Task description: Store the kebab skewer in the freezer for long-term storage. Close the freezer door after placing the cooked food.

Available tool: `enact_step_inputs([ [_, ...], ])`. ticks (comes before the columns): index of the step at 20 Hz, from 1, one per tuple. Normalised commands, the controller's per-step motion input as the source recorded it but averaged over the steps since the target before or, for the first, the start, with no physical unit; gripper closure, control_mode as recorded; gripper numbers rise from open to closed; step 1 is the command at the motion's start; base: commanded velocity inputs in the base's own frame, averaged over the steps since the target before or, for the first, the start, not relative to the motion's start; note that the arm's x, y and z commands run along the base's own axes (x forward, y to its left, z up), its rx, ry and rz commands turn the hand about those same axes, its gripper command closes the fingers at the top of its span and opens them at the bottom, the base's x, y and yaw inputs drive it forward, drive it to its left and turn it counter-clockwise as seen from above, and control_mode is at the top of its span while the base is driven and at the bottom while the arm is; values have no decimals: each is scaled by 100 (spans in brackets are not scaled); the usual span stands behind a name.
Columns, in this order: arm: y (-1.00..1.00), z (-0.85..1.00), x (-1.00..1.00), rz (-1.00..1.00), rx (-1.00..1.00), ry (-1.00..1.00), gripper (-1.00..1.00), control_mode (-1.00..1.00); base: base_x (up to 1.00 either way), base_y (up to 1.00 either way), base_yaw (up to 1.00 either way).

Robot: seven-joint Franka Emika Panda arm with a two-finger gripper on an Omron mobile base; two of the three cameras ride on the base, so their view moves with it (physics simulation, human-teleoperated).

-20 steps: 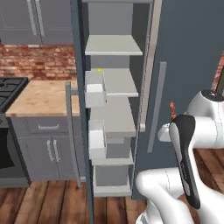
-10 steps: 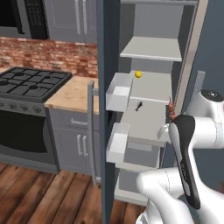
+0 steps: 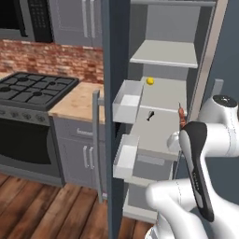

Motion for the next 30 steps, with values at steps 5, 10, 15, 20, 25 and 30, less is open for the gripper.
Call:
enact_step_inputs([
  [5,0,0,0,0,0,0,100,100,44,-14,-7],
  [10,0,0,0,0,0,0,100,100,18,-2,-3],
  [15,0,0,0,0,0,0,100,100,13,11,0],
  [20,0,0,0,0,0,0,100,100,21,13,0],
  [25,0,0,0,0,0,0,100,100,24,7,0],
  [30,0,0,0,0,0,0,100,100,20,7,-1],
])
